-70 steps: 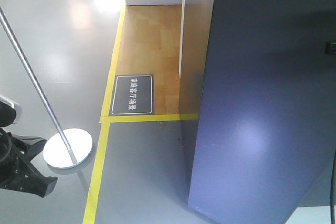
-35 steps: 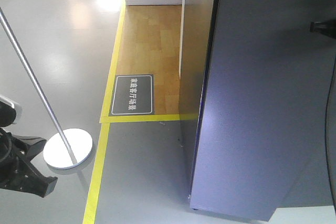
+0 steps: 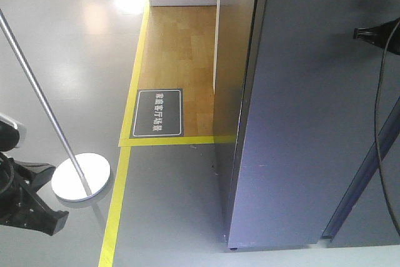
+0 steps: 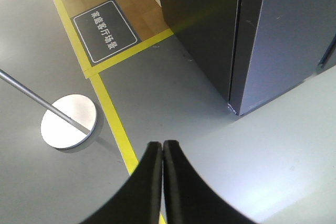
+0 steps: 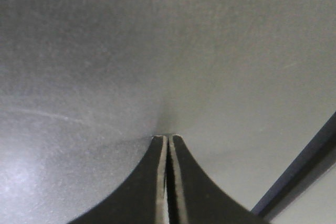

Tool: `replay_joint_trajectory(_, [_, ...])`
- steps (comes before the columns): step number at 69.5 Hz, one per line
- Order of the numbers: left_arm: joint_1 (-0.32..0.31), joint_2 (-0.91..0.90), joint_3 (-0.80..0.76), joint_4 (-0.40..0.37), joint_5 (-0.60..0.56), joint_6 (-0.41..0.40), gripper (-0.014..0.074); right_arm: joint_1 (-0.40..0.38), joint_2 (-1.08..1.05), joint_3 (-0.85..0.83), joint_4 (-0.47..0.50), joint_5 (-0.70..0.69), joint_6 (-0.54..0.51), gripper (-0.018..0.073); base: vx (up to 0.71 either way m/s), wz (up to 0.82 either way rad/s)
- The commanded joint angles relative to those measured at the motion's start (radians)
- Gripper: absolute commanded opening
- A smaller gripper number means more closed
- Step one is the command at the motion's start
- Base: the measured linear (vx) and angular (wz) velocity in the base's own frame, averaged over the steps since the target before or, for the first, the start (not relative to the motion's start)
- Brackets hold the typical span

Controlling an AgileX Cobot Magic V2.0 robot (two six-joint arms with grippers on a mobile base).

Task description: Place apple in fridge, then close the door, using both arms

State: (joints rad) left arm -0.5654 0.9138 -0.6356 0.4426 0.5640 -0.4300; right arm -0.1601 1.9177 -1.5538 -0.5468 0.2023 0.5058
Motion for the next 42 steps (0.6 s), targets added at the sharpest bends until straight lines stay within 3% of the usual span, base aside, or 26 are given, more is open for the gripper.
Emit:
replay_joint_trajectory(1, [-0.003,-0.014,-0.024,0.017,-0.055,-0.012,-0.0006,0.012,-0.079,-0.038,0.005,0.013,-0.029,-0.0003,0.0,0.0])
replay_joint_trajectory(11, [-0.003,-0.014,-0.024,0.017,-0.055,-0.012,-0.0006,0.069,-0.138,-0.033,0.069,0.222,-0.233,-0.0003,0.0,0.0])
replay_joint_trajectory(21, [-0.003,-0.014,-0.024,0.017,-0.055,-0.012,-0.0006,0.095,-0.193,-0.033,0.335,0.324,-0.441,-0.0003,0.0,0.0])
replay_joint_trajectory(33, [-0.003,-0.014,-0.024,0.017,-0.055,-0.012,-0.0006,0.1,-0.328,0.11,0.623,0.279,-0.633,-0.0003,0.0,0.0])
replay_joint_trajectory(42, [-0.003,-0.014,-0.024,0.017,-0.055,-0.012,-0.0006,0.127,-0.467,0.277,0.68,0.242,-0.699,-0.0003,0.0,0.0])
